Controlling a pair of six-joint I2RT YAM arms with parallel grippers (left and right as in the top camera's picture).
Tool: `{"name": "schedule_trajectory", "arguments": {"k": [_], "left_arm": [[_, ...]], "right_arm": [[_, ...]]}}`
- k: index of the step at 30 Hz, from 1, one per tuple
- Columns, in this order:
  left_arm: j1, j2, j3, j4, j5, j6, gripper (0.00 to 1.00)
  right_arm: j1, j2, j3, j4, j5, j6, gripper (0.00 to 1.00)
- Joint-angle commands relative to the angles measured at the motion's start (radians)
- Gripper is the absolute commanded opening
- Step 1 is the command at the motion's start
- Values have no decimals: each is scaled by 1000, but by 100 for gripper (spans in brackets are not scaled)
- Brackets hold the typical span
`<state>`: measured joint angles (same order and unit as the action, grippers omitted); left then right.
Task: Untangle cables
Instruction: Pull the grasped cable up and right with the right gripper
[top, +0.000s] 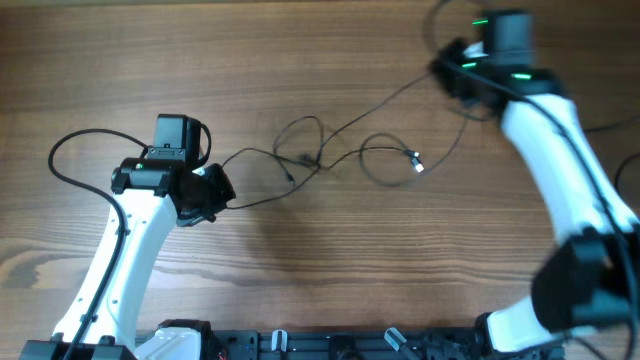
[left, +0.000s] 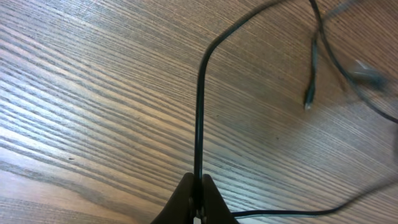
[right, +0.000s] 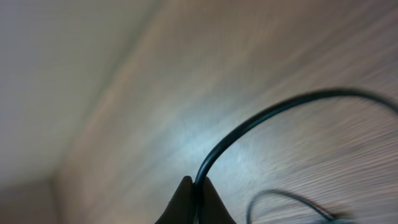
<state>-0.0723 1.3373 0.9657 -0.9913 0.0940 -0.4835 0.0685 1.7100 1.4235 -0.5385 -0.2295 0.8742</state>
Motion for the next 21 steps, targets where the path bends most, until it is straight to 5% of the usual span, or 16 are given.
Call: {"name": "schedule_trajectory", "arguments": {"k": [1,10,14,21], "left_arm": [[-4,4,-5,0,-21,5,4],[-4,4,-5,-1,-31,5,4],[10,4,-5,-5,-160,-43,4],[158,4,-5,31,-172,-140,4]], "right_arm": [[-131,-116,3,-50,-95,-121,4],[-431,-168,3,-242,-191,-216,4],[-566,-167,3,-311,-183,-220,4],[-679,-167,3,-392,-106,-225,4]]}}
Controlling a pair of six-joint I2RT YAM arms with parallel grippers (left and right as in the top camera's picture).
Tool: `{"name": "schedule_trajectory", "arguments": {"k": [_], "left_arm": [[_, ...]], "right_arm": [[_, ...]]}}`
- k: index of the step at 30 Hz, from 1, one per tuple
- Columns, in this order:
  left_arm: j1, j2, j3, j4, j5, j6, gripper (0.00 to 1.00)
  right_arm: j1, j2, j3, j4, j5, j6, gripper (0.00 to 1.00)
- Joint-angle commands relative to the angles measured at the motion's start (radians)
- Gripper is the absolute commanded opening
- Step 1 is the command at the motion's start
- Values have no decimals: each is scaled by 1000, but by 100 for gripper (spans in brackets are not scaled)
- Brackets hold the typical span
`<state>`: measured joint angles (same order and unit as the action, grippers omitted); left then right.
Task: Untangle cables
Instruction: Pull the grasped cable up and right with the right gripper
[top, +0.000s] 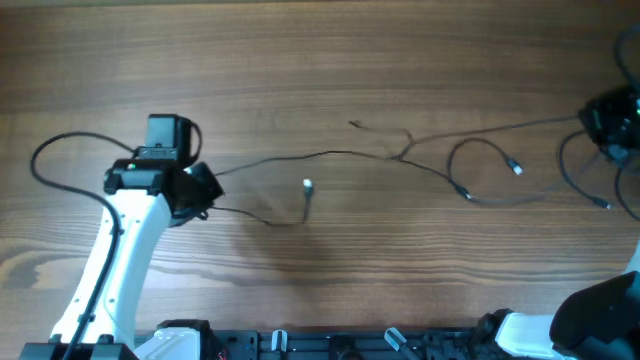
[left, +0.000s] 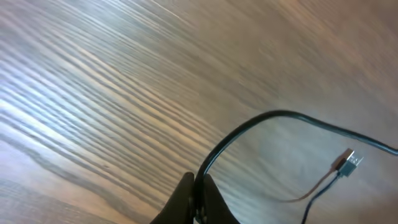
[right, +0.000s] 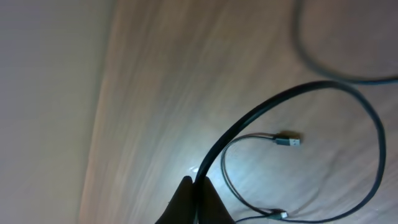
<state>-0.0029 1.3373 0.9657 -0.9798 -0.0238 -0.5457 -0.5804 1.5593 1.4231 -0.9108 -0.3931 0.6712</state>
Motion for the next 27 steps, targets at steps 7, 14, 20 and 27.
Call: {"name": "schedule_trajectory", "arguments": {"k": [7,14,20,27], "left_arm": [[331,4,-5,68,31,-93,4],[518,4,-5,79,187,-91,4],[478,4,-5,77,317,-87,4],[272,4,-5,77,314,-34,4]], "right_arm": [[-37,-14,3,-37,116,-67,4],[-28,-13,3,-29,32,-87,4],[55,-13,3,32,-198,-322,5],[228,-13,6,36,-211,-563,4]]}}
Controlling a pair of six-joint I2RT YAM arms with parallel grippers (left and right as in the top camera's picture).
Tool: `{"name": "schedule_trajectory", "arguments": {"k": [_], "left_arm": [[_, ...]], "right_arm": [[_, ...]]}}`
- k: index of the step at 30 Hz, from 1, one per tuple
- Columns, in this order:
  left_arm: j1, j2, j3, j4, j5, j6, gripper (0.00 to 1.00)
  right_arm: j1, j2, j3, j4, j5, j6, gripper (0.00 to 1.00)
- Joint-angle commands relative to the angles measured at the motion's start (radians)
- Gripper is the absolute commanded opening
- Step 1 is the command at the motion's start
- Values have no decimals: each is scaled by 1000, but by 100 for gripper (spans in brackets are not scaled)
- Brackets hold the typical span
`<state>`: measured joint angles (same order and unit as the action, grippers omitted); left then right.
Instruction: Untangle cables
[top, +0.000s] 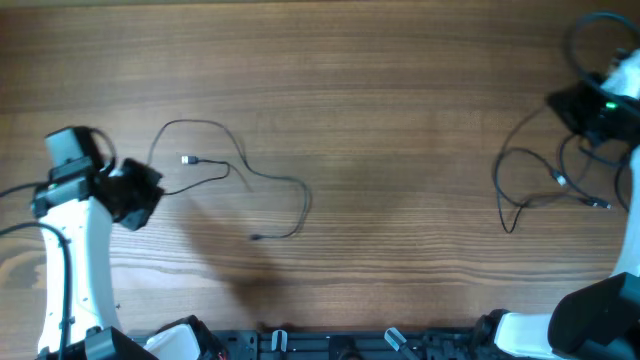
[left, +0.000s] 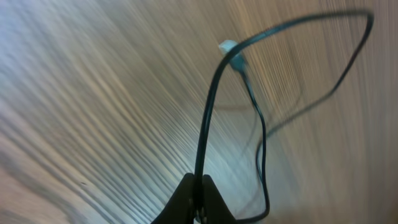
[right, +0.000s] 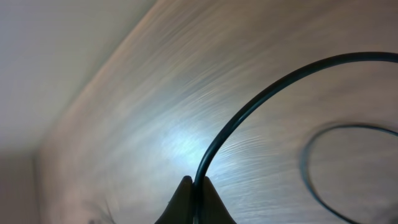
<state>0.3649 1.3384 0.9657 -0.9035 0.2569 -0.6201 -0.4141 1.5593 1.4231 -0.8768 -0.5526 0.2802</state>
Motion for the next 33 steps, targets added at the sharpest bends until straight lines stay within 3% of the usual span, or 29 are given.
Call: {"name": "schedule_trajectory", "arguments": {"k": [1,9,16,22,29,33], "left_arm": [[-126,3,-5,-2,29,40,4],[-337,3,-5,-5,11,40,4],[-481,3,-5,-2,11,39,4],[-537,3,-5,-1,11,39,4],[-567,3,-5,-2,11,36,4],[-577,3,-5,-2,11,36,4]], "right_arm": [[75,-13,13,0,-50,-177,4],[53,-13,164,32,-43,-53,4],[-110,-15,322,142,-83,183,4],[-226,-11,338,174,-67,216,4],[-299,8,337,-6,320,238,4],[-299,75,336,-88,434,216,4]]}}
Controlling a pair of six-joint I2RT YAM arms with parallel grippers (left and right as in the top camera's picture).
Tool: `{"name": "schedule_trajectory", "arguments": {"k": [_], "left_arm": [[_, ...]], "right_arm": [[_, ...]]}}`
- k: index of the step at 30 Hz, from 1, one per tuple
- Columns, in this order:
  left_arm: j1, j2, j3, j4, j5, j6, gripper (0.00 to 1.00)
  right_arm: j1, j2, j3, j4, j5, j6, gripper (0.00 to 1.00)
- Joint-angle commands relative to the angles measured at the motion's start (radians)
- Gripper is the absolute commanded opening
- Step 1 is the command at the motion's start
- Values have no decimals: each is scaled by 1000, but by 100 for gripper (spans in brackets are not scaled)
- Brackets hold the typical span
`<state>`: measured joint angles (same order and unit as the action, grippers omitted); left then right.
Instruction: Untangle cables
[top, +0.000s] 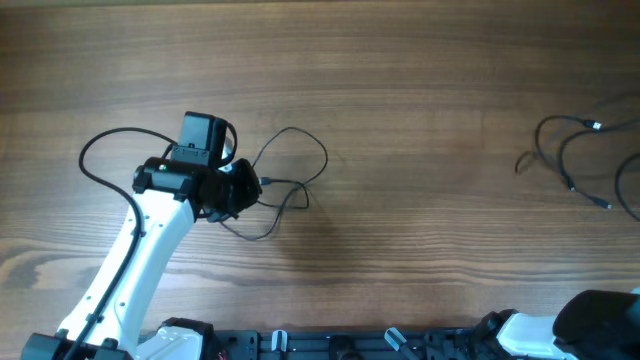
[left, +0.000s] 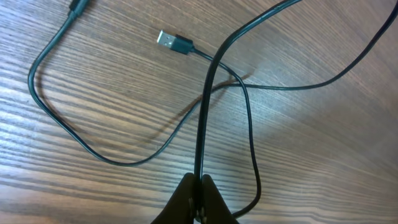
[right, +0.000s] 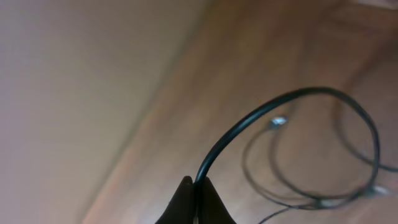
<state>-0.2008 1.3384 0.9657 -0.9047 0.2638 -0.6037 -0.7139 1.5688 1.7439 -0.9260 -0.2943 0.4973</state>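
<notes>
Two thin black cables lie apart on the wooden table. The left cable (top: 290, 170) loops beside my left gripper (top: 243, 190), which is shut on a strand of it (left: 200, 198). Its USB plug (left: 169, 40) rests on the wood just ahead of the fingers. The right cable (top: 570, 150) lies in loops at the table's far right edge. My right gripper (right: 194, 194) is shut on a strand of that cable, held above its loops (right: 311, 155). In the overhead view the right gripper is out of frame.
The wooden table (top: 420, 120) stretches between the two cables. The left arm's own thick cable (top: 100, 150) arcs on its left. A dark rail (top: 330, 345) runs along the near edge.
My left gripper has moved right from the far left, and its cable now lies bunched in loops beside it. The right gripper has left the overhead view; its cable lies further right.
Both grippers were shut on cables that crossed in a tangle at mid-table. Then the arms stood farther apart with the cables stretched across the table, still meeting. Then the cables lay separate, one left and one right. They are still apart now.
</notes>
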Motion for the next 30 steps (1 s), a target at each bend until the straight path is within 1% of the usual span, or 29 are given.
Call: {"name": "schedule_trajectory", "arguments": {"k": [1,6,11,15,17,18,19,20,21,23,26,28,30], "left_arm": [[-11,3,-5,-1,5,19,4],[-11,3,-5,-5,5,19,4],[-11,3,-5,-5,5,19,4],[-11,3,-5,-5,5,19,4],[-11,3,-5,-5,5,19,4],[-11,3,-5,-5,5,19,4],[-11,3,-5,-5,5,19,4],[-11,3,-5,-5,5,19,4],[-11,3,-5,-5,4,19,4],[-11,3,-5,-5,5,19,4],[-11,3,-5,-5,5,19,4],[-11,3,-5,-5,5,19,4],[-11,3,-5,-1,5,19,4]], "right_arm": [[1,85,16,-51,186,-1,5],[1,187,16,-122,257,-28,4],[1,273,16,-200,397,-23,4],[1,325,16,-220,409,-23,5],[2,339,16,-207,396,-24,7],[2,345,16,-197,383,-26,13],[2,346,16,-188,370,-26,27],[2,346,16,-174,333,-26,55],[2,346,16,-163,307,-26,73],[2,346,16,-138,214,-29,94],[9,346,16,-109,5,-120,98],[25,346,16,-110,-68,-158,98],[48,346,16,-130,-96,-183,98]]}}
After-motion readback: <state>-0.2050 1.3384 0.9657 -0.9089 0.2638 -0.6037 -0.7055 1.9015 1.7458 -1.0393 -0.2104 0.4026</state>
